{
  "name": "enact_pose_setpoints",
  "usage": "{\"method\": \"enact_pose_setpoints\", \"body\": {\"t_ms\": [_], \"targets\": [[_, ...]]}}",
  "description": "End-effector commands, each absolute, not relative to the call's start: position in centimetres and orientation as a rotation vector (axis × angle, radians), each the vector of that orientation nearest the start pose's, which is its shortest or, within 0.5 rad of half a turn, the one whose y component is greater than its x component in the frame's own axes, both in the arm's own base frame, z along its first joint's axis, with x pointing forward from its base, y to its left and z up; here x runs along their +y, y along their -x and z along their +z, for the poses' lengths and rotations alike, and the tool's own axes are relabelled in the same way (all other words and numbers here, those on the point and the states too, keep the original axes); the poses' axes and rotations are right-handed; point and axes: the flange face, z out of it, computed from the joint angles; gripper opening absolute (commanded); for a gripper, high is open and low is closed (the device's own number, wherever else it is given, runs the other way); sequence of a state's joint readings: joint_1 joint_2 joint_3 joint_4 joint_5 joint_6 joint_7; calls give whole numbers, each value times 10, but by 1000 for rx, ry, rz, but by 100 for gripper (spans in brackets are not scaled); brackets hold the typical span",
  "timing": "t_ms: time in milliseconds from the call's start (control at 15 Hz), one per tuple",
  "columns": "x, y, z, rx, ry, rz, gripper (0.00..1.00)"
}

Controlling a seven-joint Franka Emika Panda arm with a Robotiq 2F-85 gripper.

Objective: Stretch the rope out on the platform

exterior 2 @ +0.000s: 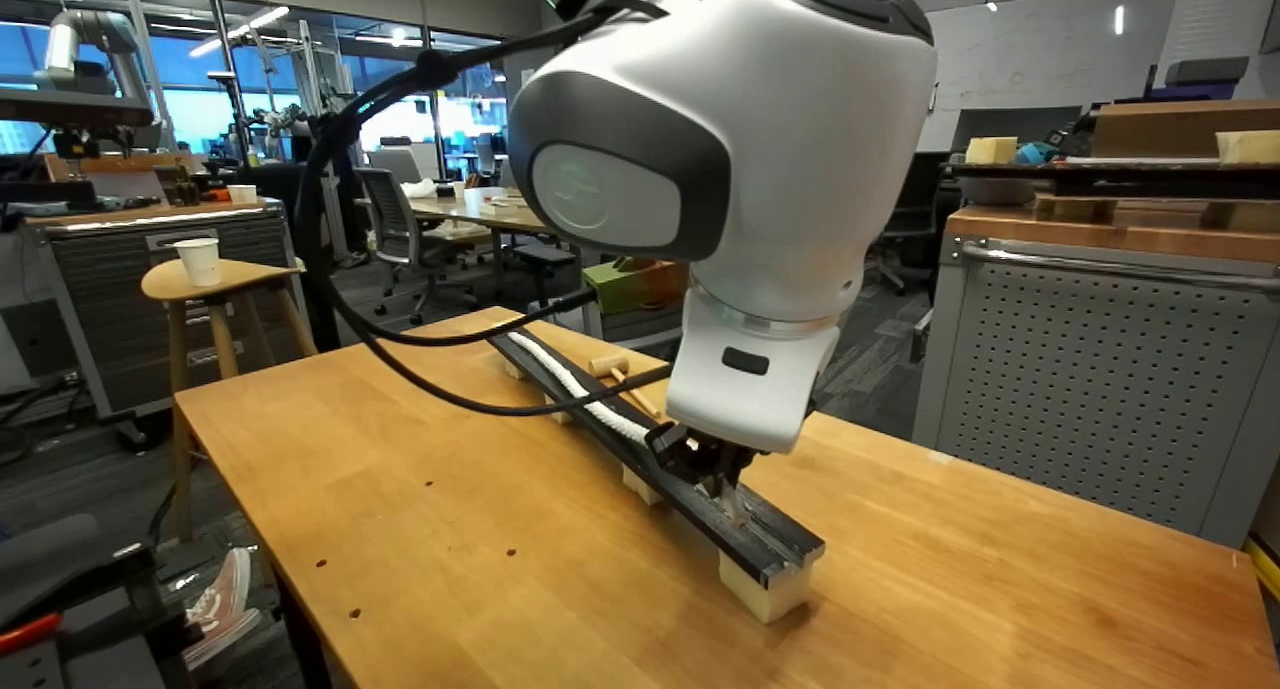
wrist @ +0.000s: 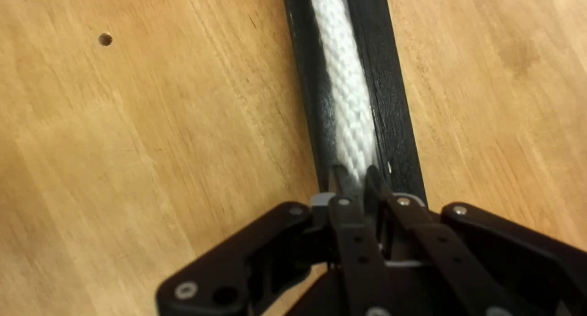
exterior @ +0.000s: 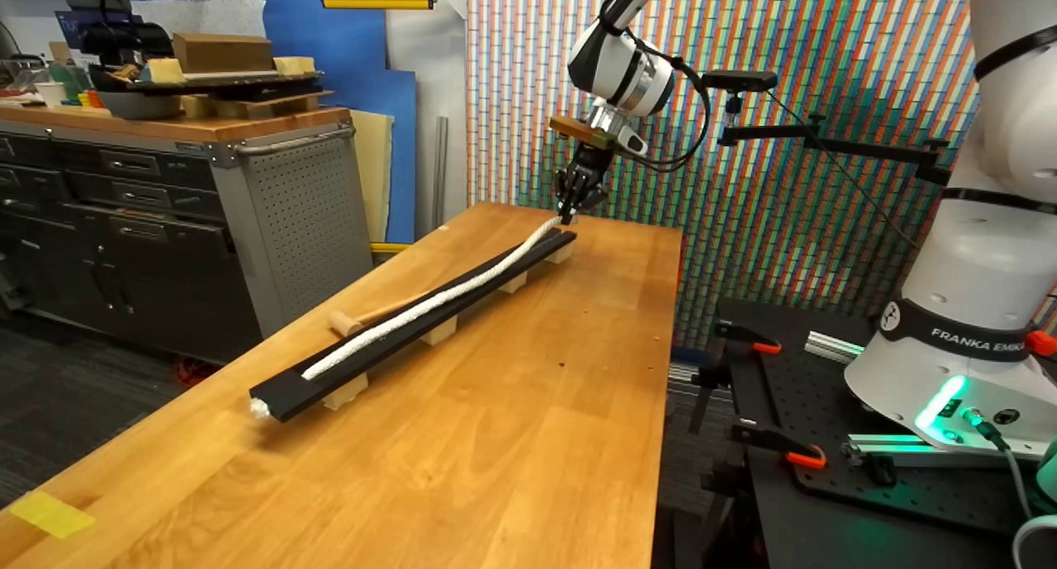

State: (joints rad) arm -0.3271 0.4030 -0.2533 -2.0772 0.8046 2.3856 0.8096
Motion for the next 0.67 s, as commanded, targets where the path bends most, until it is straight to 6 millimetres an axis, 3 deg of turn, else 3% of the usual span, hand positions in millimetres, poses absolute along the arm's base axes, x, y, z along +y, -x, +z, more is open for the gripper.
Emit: {"method": "enact_pose_setpoints", "body": {"t_ms": [0,333,600], "targets": [[-316,-509,235,2251,1510,128,3],[-311,-522,235,2271,1578,87,3],[-301,-524,218,2303,1703,93,3]]}}
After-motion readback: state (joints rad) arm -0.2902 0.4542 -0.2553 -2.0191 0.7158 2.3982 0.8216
